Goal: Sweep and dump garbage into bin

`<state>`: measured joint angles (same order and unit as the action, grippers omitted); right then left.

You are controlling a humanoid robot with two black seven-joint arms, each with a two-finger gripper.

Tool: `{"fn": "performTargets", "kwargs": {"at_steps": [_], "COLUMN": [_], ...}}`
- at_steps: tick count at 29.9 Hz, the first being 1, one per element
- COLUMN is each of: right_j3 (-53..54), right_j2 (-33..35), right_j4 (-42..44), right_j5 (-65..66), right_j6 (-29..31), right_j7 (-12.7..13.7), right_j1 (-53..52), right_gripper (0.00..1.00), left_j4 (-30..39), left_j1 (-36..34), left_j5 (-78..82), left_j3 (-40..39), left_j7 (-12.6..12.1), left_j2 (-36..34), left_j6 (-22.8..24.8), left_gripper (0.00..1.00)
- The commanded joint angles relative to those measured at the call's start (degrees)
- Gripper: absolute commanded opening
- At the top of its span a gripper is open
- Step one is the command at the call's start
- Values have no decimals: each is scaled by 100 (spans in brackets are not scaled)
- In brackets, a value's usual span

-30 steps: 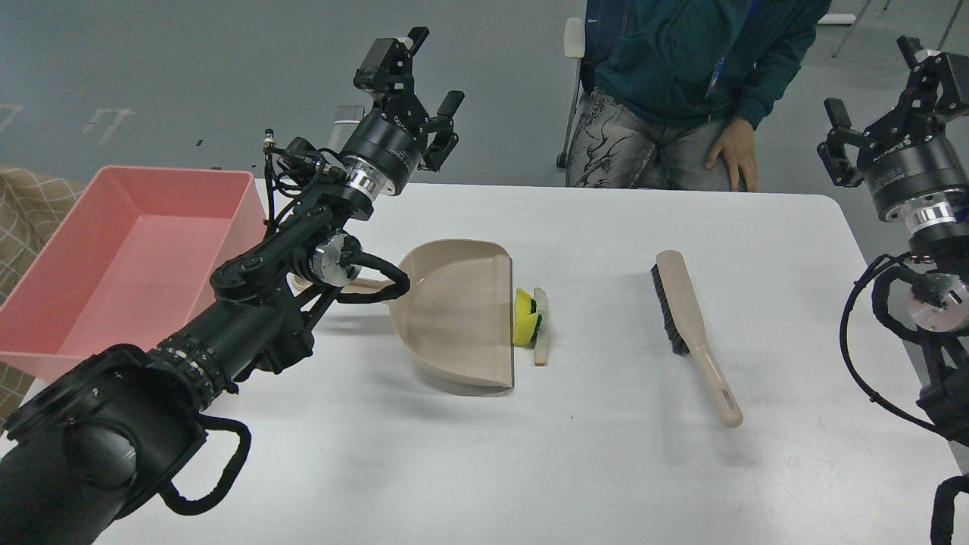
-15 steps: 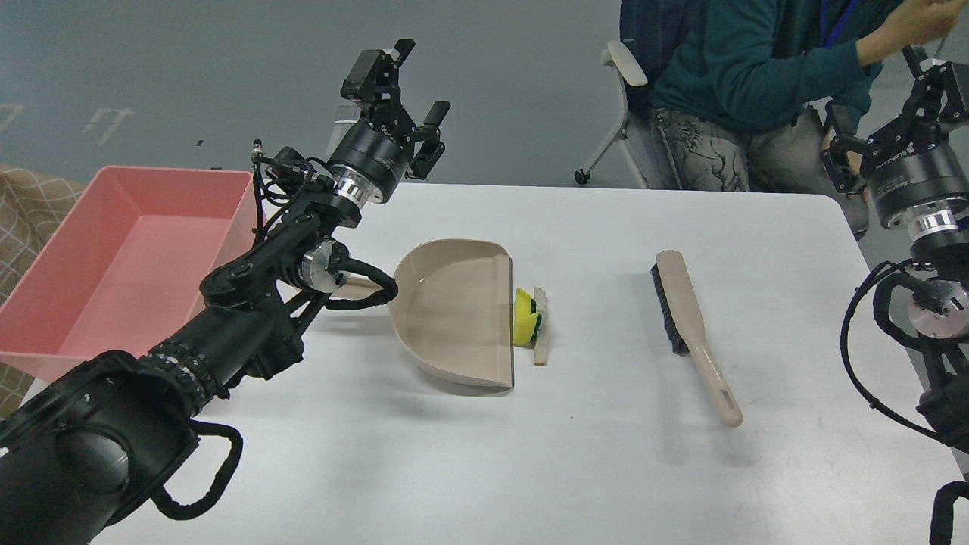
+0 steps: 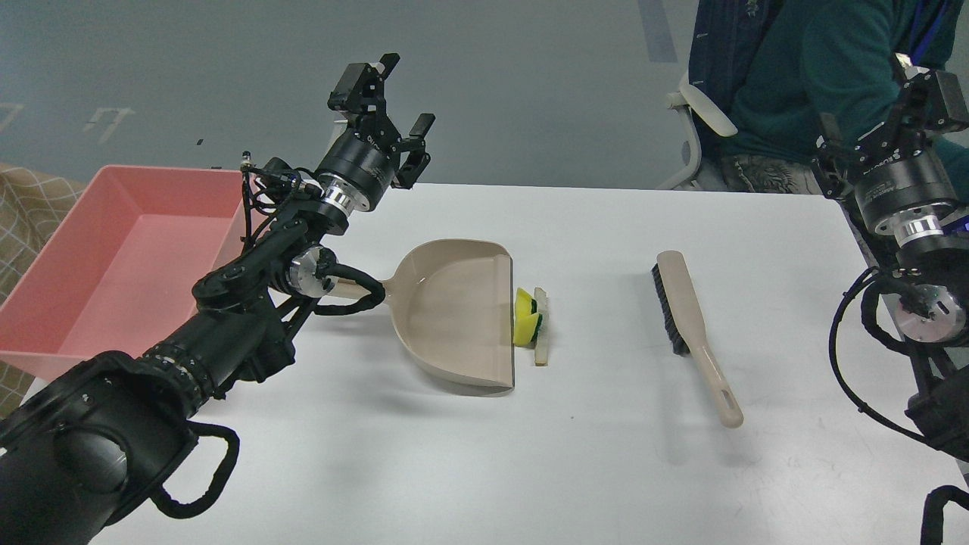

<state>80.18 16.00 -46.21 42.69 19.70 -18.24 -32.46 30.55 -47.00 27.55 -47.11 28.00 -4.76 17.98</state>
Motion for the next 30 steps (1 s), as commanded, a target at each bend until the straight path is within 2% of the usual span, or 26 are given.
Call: {"fn": "performTargets", "kwargs": {"at_steps": [1, 13, 30], "right_j3": [6, -12, -12], "right_j2": [0, -9, 0], "right_j4": [-2, -63, -72], "right_j5": [2, 2, 2], "right_j6": [34, 78, 78], "right_j7": [-30, -39, -39], "right_j1": [-6, 12, 65], "right_gripper": [99, 99, 99], "left_j4": [4, -14, 30], "left_j1": [-54, -46, -55], "left_j5": [-13, 14, 22], "left_j3": [61, 70, 70], "left_j7": [0, 0, 0], "left_j2": [10, 90, 116], "left_j6": [-5, -269, -295], "left_gripper": [98, 98, 98]}}
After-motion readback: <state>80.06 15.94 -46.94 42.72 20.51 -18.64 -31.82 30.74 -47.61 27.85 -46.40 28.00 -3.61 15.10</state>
